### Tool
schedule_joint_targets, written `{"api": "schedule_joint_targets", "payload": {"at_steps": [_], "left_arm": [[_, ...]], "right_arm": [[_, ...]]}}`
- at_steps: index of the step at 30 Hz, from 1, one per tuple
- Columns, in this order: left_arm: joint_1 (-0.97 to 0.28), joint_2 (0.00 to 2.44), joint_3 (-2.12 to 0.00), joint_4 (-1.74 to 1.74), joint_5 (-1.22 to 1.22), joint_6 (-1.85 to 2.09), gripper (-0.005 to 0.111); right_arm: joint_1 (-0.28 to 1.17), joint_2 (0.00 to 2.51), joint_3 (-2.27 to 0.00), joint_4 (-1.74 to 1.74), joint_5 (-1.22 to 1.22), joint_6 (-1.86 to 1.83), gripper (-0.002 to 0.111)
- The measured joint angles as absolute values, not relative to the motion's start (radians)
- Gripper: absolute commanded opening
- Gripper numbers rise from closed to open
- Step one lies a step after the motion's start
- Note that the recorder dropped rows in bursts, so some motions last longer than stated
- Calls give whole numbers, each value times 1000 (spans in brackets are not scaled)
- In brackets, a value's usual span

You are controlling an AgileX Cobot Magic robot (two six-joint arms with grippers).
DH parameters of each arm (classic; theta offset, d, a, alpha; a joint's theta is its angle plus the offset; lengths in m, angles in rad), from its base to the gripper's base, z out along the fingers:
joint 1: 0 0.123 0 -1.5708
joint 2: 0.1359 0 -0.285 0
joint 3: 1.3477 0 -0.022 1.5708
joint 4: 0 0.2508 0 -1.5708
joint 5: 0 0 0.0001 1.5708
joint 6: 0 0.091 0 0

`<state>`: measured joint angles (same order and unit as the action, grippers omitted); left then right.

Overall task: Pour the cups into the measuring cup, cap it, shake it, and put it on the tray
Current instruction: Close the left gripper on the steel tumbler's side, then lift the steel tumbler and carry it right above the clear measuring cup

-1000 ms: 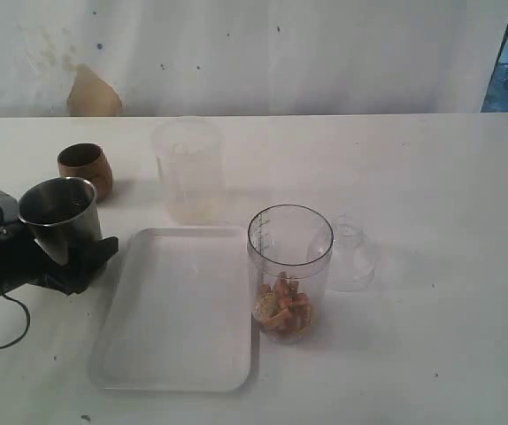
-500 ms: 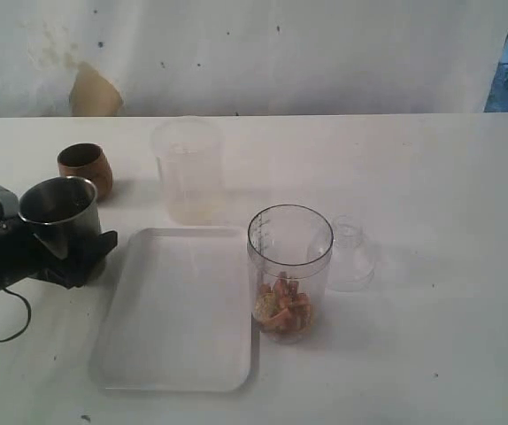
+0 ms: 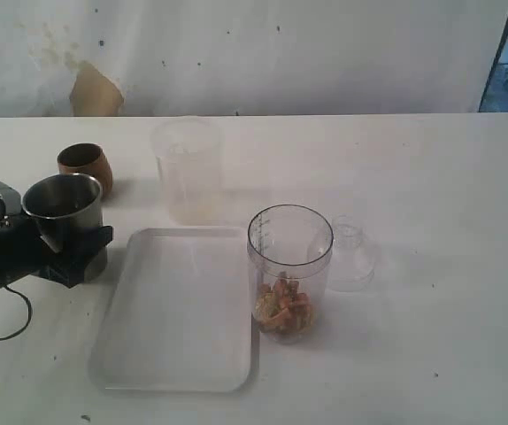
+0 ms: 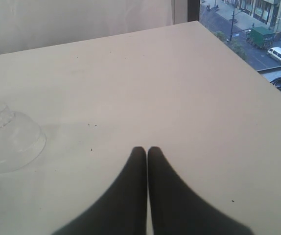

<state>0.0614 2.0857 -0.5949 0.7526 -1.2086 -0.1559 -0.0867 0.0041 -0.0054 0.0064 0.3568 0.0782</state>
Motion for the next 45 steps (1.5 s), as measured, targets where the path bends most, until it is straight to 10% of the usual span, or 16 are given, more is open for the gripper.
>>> {"api": "schedule_joint_targets", "payload": {"at_steps": [6,30,45], "left_arm": [[61,2086,-599,759,-1207,-156,0],[60,1751,-621,932,-1159,-545,0],[-304,1653,-799,992,-920,-650,0]], "right_arm": [[-87,4,-5,6,357,78,0],[-87,4,-5,6,357,78,0],[-87,4,-5,6,357,78,0]]}}
